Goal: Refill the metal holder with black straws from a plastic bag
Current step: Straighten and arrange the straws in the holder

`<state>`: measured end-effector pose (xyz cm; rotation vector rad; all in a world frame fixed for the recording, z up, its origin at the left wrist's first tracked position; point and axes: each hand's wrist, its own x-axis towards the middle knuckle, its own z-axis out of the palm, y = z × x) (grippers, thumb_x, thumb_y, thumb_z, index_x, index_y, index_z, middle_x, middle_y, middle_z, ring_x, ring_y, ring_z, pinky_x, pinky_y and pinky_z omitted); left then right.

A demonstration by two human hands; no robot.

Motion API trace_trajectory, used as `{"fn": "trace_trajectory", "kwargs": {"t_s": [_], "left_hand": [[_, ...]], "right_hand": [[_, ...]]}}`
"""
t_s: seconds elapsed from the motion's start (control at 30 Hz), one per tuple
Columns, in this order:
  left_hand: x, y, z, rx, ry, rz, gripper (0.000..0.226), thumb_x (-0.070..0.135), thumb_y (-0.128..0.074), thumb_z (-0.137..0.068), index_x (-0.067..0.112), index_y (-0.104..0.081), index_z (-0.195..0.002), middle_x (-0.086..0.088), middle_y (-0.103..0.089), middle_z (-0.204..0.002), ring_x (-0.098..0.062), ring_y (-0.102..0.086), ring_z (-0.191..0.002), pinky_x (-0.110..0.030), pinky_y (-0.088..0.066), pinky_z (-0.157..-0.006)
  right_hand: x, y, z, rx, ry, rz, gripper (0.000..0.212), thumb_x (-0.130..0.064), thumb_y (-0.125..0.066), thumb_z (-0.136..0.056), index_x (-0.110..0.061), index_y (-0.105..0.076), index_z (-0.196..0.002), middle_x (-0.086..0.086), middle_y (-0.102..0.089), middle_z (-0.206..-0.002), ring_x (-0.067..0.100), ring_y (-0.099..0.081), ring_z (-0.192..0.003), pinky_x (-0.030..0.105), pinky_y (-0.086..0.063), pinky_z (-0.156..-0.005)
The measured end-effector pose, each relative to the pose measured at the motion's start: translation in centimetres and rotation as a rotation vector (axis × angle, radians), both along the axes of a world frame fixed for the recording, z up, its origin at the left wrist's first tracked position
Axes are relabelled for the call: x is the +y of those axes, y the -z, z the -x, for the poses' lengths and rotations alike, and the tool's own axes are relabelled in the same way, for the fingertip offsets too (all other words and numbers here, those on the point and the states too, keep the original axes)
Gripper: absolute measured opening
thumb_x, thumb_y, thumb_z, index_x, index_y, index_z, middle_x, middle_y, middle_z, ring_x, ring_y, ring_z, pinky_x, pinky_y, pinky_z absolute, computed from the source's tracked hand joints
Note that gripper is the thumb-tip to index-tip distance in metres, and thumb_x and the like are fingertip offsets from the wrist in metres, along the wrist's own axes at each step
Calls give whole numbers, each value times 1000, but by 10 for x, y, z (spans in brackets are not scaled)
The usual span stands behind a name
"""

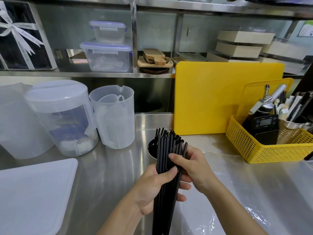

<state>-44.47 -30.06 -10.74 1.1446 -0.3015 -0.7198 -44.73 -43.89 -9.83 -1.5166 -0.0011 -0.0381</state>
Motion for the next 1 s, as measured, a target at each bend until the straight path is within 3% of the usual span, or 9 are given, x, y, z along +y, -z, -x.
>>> {"fn": "trace_trajectory", "kwargs": {"t_s": [0.13,0.3,0.43,0.53,0.63,0.8,1.0], "left_hand": [[1,-1,3,26,16,15,27,18,-57,-85,0,-62,-103,-13,-71,-81,-23,-69,-77,-34,-57,-53],[4,3,4,51,11,-24,40,21,-62,-79,-3,-54,-110,-13,-72,-84,-22,-68,-69,-31,-53,-48],[5,6,6,96,29,19,32,18,-61,-84,-2,-58,-108,-15,-71,-88,-25,-68,-75,-35,-56,-52],[6,8,7,123,53,52,26,17,-58,-86,0,-61,-106,-16,-70,-91,-27,-68,-81,-37,-57,-55],[7,11,5,126,64,21,29,19,-59,-85,1,-61,-107,-15,-71,-90,-25,-69,-82,-36,-57,-57],[5,11,7,123,61,0,35,30,-62,-80,4,-64,-103,-12,-71,-85,-21,-68,-77,-33,-57,-56],[4,10,10,171,36,29,36,27,-51,-86,-3,-61,-103,-17,-70,-86,-24,-69,-81,-37,-58,-57]], "right_hand": [[0,3,2,15,-7,1,8,-4,-55,-88,-6,-58,-81,11,-55,-63,12,-43,-37,17,-30,-32],[1,0,7,26,-75,-49,14,-10,-62,-84,0,-58,-93,9,-63,-71,9,-59,-48,15,-37,-37],[1,8,5,10,-42,-25,13,-17,-67,-80,-5,-64,-85,15,-64,-71,26,-49,-51,23,-29,-39],[0,10,6,35,-45,-46,10,-8,-62,-85,1,-61,-88,18,-62,-71,13,-41,-34,16,-28,-32],[1,9,8,56,-87,-52,14,-8,-62,-83,4,-59,-89,19,-61,-73,5,-44,-32,13,-33,-34],[1,16,5,70,-79,-72,16,-13,-69,-79,0,-61,-81,15,-59,-62,10,-37,-30,16,-28,-32],[0,20,5,92,-104,-111,8,-5,-56,-87,1,-56,-81,3,-56,-47,7,-30,-25,14,-26,-30]]}}
